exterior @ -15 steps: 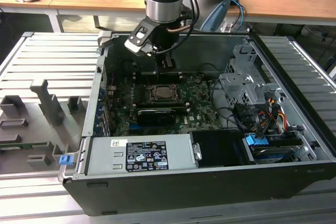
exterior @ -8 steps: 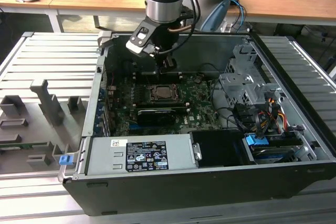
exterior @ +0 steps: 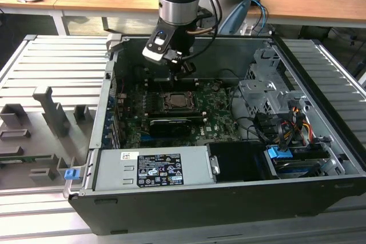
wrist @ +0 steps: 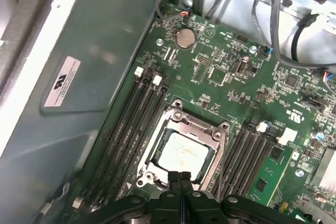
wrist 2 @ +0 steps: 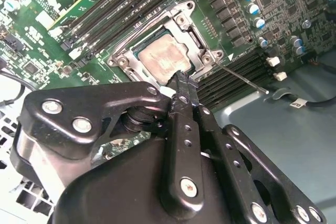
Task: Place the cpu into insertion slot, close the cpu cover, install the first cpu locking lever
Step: 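Close the cpu cover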
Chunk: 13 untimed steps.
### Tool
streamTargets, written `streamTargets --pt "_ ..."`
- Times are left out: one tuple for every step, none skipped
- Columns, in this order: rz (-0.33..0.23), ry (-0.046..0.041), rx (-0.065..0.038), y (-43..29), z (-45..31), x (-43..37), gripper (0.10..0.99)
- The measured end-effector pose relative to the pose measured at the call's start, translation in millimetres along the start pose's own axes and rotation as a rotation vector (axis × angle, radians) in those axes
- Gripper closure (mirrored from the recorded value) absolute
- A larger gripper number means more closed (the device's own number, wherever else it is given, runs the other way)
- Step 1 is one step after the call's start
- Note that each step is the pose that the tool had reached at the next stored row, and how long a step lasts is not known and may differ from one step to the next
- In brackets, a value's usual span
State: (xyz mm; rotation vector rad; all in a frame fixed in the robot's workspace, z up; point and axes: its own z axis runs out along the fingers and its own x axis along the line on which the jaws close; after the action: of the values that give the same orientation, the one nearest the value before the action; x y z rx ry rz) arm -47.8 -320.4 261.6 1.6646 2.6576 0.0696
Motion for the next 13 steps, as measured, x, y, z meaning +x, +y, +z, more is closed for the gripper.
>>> streamTargets --pt "-0.006 0.0003 0.0 0.0 0.0 0.0 0.98" --pt "-0.015 0.0006 0.0 0.0 0.0 0.0 0.98" --pt "-0.022 0.0009 0.0 0.0 0.0 0.0 0.98" --pt "-0.03 0.0011 0.001 0.0 0.0 0.0 0.98" --pt "-0.038 0.0015 0.001 0.0 0.0 0.0 0.98" --pt "-0.05 0.002 0.001 0.0 0.0 0.0 0.98" --pt "-0.06 0.0024 0.001 0.0 0.0 0.0 0.98" --pt "-0.067 0.0027 0.001 0.0 0.0 0.0 0.98" --pt "-0.079 0.0032 0.002 0.0 0.0 0.0 0.98" --pt "-0.092 0.0037 0.002 0.0 0.0 0.0 0.98" --pt "-0.102 0.0041 0.002 0.0 0.0 0.0 0.98" --pt "-0.109 0.0044 0.002 0.0 0.0 0.0 0.98" --pt "-0.12 0.0048 0.002 0.0 0.0 0.0 0.98"
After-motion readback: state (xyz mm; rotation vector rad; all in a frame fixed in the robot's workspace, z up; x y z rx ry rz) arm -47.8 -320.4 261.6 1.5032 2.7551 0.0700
